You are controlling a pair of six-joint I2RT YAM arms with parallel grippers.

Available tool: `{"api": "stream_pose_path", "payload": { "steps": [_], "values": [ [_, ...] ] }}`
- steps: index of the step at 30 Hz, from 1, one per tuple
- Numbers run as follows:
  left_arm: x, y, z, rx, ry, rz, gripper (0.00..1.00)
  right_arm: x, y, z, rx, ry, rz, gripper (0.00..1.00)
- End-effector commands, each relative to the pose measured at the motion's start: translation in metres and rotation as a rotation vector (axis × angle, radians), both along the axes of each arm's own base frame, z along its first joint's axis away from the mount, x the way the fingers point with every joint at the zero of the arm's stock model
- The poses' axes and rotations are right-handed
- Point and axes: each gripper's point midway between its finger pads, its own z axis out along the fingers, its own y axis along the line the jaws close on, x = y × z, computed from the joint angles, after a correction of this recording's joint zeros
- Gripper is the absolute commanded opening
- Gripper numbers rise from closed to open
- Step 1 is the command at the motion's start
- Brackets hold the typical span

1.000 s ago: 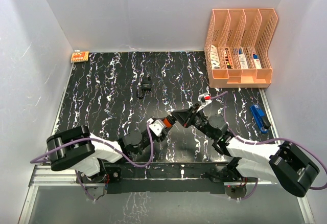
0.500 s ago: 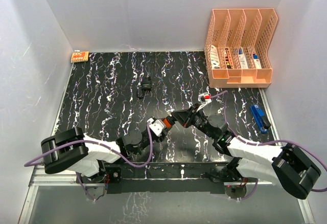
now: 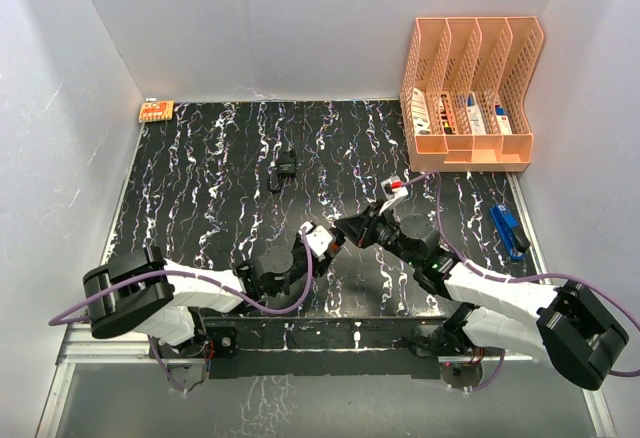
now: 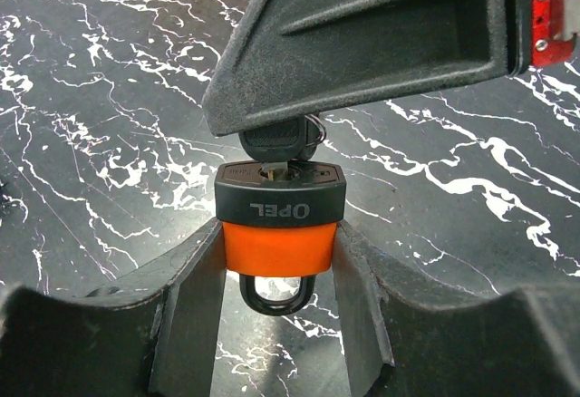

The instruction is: Unlock with the key

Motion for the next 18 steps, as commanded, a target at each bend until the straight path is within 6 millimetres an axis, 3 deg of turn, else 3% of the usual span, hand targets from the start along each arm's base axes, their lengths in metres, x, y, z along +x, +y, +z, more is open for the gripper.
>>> {"api": "stream_pose_path", "payload": {
  "steps": [1, 18],
  "values": [
    [0.001, -0.036, 0.113, -0.335, -0.127, -0.074, 0.0, -0.03, 0.021, -0.008, -0.037, 0.089, 0.164, 0.0],
    [0.011, -0.024, 0.095, -0.245, -0.067, 0.017, 0.0, -0.027, 0.019, -0.013, -0.056, 0.106, 0.144, 0.0]
  ]
}}
